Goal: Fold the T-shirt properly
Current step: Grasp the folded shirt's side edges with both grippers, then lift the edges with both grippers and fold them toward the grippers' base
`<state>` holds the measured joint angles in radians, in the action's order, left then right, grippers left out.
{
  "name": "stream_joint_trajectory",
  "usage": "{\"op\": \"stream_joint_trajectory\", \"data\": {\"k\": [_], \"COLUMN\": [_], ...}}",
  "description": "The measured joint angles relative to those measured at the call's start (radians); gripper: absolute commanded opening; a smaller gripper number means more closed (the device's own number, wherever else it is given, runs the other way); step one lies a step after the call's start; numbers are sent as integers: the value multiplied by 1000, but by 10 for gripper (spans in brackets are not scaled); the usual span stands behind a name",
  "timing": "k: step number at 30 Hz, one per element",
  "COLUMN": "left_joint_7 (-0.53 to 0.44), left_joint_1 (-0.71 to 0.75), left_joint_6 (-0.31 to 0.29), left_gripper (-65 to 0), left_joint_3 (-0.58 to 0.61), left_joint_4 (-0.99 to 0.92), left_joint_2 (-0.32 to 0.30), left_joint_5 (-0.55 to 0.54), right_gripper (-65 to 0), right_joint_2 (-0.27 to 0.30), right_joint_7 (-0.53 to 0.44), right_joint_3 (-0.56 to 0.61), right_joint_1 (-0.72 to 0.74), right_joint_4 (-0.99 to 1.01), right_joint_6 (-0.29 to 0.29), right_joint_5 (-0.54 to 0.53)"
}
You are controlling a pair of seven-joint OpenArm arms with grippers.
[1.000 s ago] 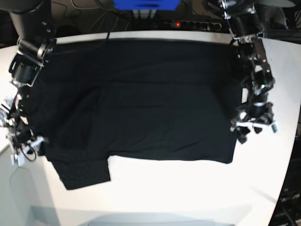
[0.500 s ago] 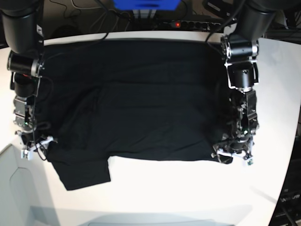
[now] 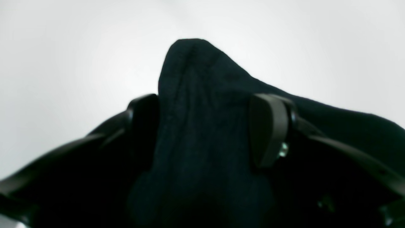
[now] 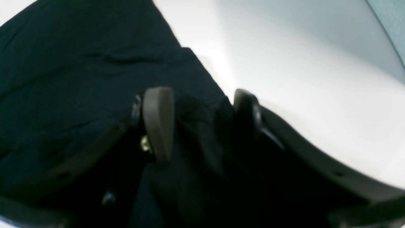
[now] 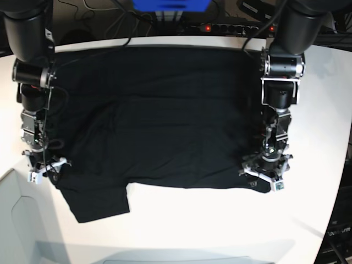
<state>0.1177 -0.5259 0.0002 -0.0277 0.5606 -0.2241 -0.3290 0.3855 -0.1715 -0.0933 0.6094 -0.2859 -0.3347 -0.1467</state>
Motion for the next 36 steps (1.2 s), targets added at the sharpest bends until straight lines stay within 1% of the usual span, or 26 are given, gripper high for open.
{"op": "stream_joint_trajectory", "data": {"k": [1, 2, 6, 7, 10, 11, 15, 17, 19, 23, 25, 26, 28, 31, 33, 34, 36], "left_joint_7": [-1, -2, -7, -7, -7, -7, -6, 5, 23, 64, 114, 147, 169, 238, 280, 278, 311], "left_joint_1": [-2, -4, -3, -3, -3, -3, 6, 22, 53, 150, 190, 208, 249, 288, 298, 309, 336], "left_joint_6": [0, 1, 4, 5, 5, 5, 5, 5, 5, 4, 7, 3, 2, 8, 9, 7, 6], "left_gripper": [-295, -350, -605, -650, -638, -650, -650, -650, -650, -650, -650, -650, -650, -650, -650, -650, -650], "left_joint_3": [0, 0, -2, -2, -2, -2, -6, -8, -8, -8, -8, -21, -83, -164, -190, -196, -214], "left_joint_4": [-7, -12, -18, -18, -18, -18, -7, 27, 82, 244, 322, 364, 447, 557, 616, 648, 720], "left_joint_2": [0, -1, -10, -11, -8, -8, -7, -7, -8, -7, -5, -4, 11, 8, 3, 6, 16], "left_joint_5": [1, 2, -4, -3, -5, -5, -12, -15, -14, -16, -18, -18, -19, -19, -15, -14, -17], "right_gripper": [-357, -374, -498, -537, -648, -650, -650, -650, -650, -650, -650, -650, -650, -650, -650, -650, -650], "right_joint_2": [0, -1, 0, 0, -2, -3, -2, 0, 6, 13, 8, 5, 7, 8, 7, 5, 0], "right_joint_7": [0, 0, 1, 1, -3, -3, -2, 5, 51, 60, 65, 64, 61, 57, 68, 69, 68], "right_joint_3": [0, 0, 18, 31, 61, 63, 60, 58, 58, 56, 22, 2, -32, -72, -88, -98, -134], "right_joint_1": [0, 0, 0, 0, 1, 2, 2, 2, -10, -92, -132, -150, -179, -219, -236, -249, -278], "right_joint_4": [0, 0, 0, 0, 0, 0, -2, -12, -61, -205, -281, -316, -375, -432, -453, -475, -531], "right_joint_6": [0, 0, 0, 0, 0, 0, 0, -1, 0, -1, -2, -2, -1, -1, -2, -9, -48], "right_joint_5": [0, 0, -1, -5, -11, -11, -11, -10, -3, 6, 8, 7, 4, 2, 4, 8, 8]}}
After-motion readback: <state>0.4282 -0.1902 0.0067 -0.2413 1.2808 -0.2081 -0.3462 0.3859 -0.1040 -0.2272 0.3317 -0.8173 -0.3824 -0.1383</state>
